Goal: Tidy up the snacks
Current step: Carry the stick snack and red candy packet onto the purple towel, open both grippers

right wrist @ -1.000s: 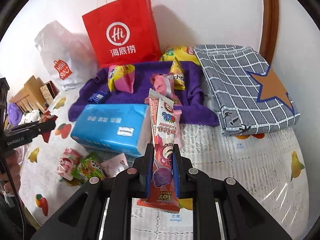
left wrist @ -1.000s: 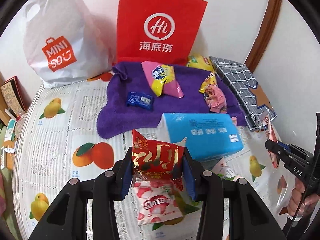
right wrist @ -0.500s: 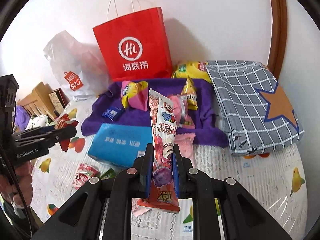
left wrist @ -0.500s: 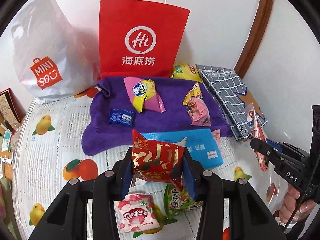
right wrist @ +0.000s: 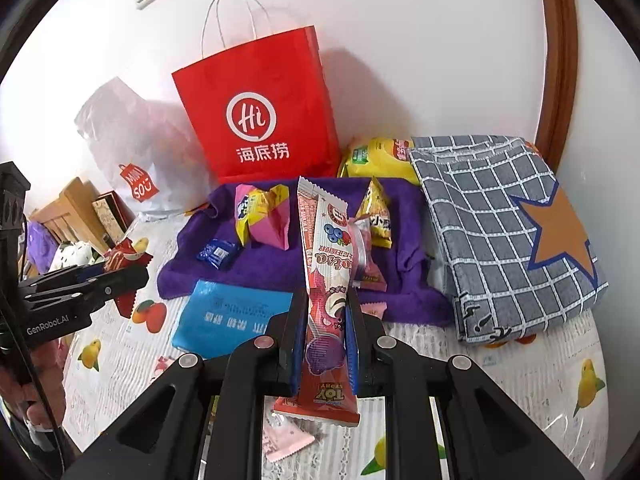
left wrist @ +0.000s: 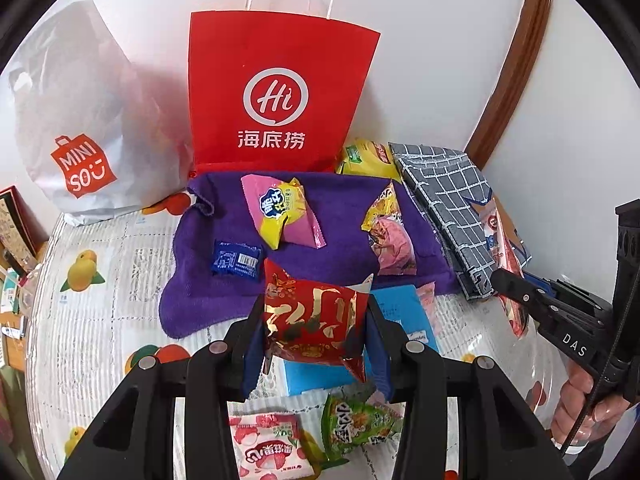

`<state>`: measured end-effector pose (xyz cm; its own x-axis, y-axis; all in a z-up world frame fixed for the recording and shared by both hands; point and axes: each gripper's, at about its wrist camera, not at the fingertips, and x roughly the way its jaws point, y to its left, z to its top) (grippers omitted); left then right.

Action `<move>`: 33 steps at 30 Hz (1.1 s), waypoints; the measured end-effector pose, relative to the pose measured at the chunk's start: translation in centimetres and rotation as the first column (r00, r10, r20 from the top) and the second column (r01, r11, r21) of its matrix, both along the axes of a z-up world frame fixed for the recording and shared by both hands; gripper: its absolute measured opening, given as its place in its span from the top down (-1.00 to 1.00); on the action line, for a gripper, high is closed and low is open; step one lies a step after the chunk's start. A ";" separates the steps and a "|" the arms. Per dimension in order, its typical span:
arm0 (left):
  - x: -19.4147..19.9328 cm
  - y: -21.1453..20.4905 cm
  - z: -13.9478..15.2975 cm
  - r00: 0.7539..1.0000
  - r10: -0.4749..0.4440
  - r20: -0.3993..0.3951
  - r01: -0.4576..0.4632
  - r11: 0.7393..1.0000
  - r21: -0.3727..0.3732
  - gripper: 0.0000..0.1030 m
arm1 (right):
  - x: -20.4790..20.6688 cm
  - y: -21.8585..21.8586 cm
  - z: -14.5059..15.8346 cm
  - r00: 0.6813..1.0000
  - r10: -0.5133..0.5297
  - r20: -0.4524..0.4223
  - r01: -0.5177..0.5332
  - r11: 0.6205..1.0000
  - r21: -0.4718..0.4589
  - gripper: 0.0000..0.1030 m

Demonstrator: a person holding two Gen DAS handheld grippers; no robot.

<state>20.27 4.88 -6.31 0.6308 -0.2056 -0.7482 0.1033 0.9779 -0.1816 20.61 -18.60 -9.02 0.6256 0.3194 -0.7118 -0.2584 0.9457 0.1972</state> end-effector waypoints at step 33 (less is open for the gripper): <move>11.5 4.2 -2.9 0.994 0.076 -0.084 -0.074 0.997 0.030 0.19 | 13.3 1.6 -2.0 1.000 -0.011 -0.020 0.010 0.999 -0.037 0.66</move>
